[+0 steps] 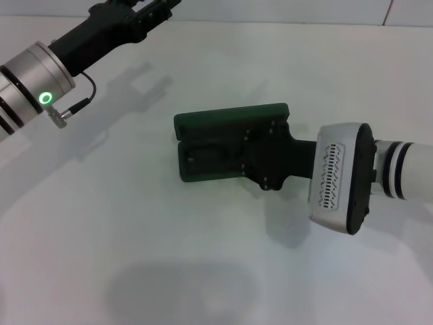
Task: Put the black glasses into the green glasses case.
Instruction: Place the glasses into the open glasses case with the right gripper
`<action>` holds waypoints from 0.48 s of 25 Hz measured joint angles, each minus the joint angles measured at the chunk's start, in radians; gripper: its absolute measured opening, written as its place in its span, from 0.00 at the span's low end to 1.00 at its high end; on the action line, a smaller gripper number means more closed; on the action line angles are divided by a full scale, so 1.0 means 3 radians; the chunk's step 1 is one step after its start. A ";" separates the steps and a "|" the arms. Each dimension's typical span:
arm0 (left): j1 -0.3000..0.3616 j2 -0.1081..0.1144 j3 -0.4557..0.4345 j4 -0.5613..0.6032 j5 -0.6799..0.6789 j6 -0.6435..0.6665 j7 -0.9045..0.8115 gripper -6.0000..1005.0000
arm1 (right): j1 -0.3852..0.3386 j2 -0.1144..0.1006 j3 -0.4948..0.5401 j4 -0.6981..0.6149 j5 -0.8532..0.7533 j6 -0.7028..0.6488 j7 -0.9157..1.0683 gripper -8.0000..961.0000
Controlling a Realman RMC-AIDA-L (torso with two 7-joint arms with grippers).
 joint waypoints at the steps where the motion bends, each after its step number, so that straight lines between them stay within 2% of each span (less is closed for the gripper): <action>1: 0.0000 0.0000 0.0000 0.0000 0.0000 -0.0010 0.0000 0.71 | -0.0008 0.0000 0.0008 -0.0010 0.0001 -0.0042 0.0000 0.16; 3: 0.0000 0.0000 0.0000 -0.0001 0.0000 -0.0044 0.0001 0.71 | -0.0012 0.0000 0.0018 -0.0018 0.0012 -0.0093 0.0003 0.16; 9: -0.0008 0.0000 0.0004 -0.0007 0.0000 -0.0077 0.0002 0.71 | -0.0015 0.0000 0.0023 0.0027 0.0064 -0.0128 0.0004 0.29; 12: -0.0011 0.0000 0.0005 -0.0008 0.0000 -0.0077 -0.0002 0.71 | -0.0014 -0.0004 0.0083 0.0055 0.0141 -0.0286 0.0006 0.30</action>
